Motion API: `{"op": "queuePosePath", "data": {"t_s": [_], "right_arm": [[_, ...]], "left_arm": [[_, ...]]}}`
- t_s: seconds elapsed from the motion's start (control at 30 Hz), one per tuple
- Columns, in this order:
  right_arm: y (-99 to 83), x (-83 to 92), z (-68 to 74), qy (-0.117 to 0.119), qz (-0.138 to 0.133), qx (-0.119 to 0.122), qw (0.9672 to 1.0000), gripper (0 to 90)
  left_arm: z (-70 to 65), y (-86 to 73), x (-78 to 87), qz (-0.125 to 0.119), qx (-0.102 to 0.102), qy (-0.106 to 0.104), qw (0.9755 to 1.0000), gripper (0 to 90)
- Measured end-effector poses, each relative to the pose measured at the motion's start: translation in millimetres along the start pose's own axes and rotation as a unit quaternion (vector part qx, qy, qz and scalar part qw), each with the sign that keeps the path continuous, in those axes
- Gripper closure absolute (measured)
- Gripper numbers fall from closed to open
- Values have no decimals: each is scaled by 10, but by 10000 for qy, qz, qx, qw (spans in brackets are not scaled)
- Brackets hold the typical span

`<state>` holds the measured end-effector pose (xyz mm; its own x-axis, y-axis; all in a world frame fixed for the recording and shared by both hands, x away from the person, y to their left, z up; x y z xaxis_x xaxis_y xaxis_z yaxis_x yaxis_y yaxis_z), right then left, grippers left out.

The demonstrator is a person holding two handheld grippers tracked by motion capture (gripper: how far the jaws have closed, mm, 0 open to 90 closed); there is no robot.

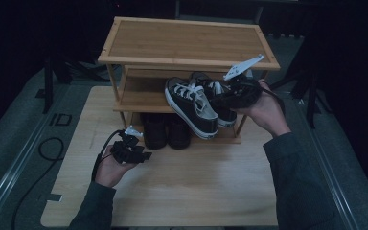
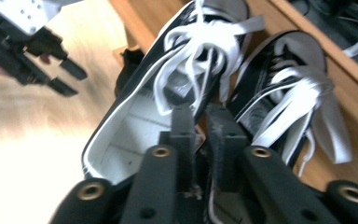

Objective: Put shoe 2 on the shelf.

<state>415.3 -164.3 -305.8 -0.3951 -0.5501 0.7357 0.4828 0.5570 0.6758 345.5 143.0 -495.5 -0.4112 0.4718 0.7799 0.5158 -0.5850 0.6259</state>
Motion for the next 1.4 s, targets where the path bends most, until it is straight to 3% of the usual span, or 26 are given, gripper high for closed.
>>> {"op": "queuePosePath", "data": {"t_s": [0.37,0.93,1.1,1.23,1.4], "right_arm": [[-138,82,12,148,-7,37,9999,895],[-412,142,32,274,39,159,9995,895],[-504,121,60,287,99,223,9993,894],[-580,102,58,267,186,227,9992,894],[-651,70,58,284,232,207,9991,892]], "left_arm": [[-15,155,97,-52,-194,-15,9998,682],[-30,368,121,-288,-140,-58,9995,747],[-34,449,106,-265,-310,56,9992,805],[-50,525,94,-266,-359,-3,9990,891],[-51,643,129,-314,-518,152,9980,900]]}}
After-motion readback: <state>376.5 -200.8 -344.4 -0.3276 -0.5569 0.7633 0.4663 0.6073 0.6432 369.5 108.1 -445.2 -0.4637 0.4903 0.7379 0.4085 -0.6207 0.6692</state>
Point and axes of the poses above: each handheld gripper's, and its own axes: x roughly backward along the jaws, y roughly out of its top, z roughly to its left, the point moved 3 cm from there along -x, roughly forward along the jaws, and after that the axes turned 13 degrees about -x, right-handed, at the moved point
